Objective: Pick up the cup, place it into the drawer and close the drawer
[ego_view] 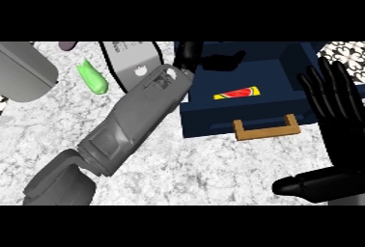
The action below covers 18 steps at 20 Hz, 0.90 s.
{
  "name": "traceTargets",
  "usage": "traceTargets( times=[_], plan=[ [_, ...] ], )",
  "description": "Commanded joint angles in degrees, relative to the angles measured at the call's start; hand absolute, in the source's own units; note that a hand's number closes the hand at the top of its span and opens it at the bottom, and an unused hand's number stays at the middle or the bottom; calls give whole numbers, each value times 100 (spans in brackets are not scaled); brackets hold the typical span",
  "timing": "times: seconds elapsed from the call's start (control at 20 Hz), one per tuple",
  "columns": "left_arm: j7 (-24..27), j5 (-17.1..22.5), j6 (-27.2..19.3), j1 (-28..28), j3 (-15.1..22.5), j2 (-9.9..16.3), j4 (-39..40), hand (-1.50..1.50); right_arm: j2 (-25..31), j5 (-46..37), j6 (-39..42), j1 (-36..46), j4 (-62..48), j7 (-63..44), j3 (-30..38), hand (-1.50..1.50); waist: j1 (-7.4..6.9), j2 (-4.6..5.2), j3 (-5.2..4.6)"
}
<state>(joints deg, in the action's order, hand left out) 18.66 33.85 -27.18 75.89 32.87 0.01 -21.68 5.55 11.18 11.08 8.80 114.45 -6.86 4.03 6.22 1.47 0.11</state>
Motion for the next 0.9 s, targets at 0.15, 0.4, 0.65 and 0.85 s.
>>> traceTargets(
  times=[0.15, 0.4, 0.65, 0.85],
  plan=[
    [356, 551, 173, -101, -60, -1, -265, -150, 114, 467, 273, -301, 152, 88, 249, -150, 17, -10, 0],
    [800, 987, 296, -52, -345, -1, -538, -150, -9, 577, 108, -69, 215, -263, 104, -150, -183, -54, -7],
    [723, 1218, 385, -215, -380, -1, -1097, -150, 146, 959, 351, -291, 299, -253, 336, -150, -433, -130, -7],
    [572, 1121, 453, -430, -869, 233, -1205, -150, 296, 762, 540, -450, 518, -292, 183, 150, -603, -165, -12]
  ],
)
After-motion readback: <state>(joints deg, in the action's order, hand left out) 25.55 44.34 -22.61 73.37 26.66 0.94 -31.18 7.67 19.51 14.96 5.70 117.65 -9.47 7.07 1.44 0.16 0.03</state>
